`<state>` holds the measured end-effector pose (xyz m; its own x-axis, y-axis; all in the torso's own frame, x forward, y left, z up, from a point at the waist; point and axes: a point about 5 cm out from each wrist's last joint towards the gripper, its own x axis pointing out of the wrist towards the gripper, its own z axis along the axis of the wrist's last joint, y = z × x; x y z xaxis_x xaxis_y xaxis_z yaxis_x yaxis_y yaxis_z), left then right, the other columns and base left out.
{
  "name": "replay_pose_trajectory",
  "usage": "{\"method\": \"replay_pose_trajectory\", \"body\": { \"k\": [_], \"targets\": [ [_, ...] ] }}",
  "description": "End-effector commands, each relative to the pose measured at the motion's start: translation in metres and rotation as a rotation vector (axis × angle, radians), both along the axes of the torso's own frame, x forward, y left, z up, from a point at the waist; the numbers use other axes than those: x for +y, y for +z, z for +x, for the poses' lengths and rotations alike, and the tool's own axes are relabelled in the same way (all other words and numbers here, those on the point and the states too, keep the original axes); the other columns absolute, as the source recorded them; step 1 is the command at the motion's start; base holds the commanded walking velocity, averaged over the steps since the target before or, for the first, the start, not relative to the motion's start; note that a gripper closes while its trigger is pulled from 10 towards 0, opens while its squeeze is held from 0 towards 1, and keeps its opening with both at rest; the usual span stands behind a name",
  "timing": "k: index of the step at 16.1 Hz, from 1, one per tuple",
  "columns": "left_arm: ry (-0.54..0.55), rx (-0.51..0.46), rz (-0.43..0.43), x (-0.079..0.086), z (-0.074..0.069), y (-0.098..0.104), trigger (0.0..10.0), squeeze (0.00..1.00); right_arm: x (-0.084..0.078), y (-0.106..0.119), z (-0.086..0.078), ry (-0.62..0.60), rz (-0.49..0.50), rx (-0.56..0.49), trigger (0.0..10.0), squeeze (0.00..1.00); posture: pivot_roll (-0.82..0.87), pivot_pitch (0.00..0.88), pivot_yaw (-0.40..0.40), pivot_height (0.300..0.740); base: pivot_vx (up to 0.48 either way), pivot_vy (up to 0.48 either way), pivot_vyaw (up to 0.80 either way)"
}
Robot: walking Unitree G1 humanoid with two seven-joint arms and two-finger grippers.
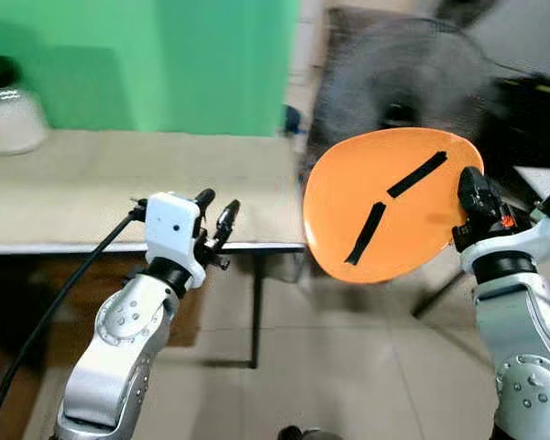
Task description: Setting the table
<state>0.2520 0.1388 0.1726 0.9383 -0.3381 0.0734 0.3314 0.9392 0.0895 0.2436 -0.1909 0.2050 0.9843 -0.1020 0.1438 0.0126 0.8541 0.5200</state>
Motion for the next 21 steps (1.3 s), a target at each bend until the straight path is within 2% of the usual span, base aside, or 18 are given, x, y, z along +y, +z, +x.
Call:
{"method": "replay_pose_trajectory", "body": {
  "k": [1,6,11,18,21],
  "targets": [
    [0.006,-0.010,-0.008,-0.001,0.002,0.002,10.0,0.00,-0.001,0.015,-0.003,0.001,0.005,-0.068,10.0,0.00,0.02,0.000,-0.082,0.740,0.000,0.000,-0.80],
    [0.023,-0.017,-0.047,-0.001,0.005,0.007,10.0,0.00,0.000,0.015,0.003,0.019,0.055,-0.055,10.0,0.00,0.03,0.000,-0.109,0.740,0.000,0.000,-0.80],
    [0.020,0.011,-0.032,-0.007,0.007,0.002,10.0,0.00,0.011,0.018,0.004,0.066,-0.011,-0.048,10.0,0.00,0.01,0.000,-0.120,0.740,0.000,0.000,-0.80],
    [0.017,-0.013,-0.016,-0.008,0.010,0.005,10.0,0.00,0.013,0.016,0.003,0.059,-0.022,-0.034,10.0,0.00,0.01,0.000,-0.109,0.740,0.000,0.000,-0.80],
    [0.011,-0.016,-0.009,-0.012,0.011,0.005,10.0,0.00,0.012,0.015,0.002,0.043,-0.032,-0.028,10.0,0.00,0.00,0.000,-0.104,0.740,0.000,-0.402,-0.80]
  ]
}}
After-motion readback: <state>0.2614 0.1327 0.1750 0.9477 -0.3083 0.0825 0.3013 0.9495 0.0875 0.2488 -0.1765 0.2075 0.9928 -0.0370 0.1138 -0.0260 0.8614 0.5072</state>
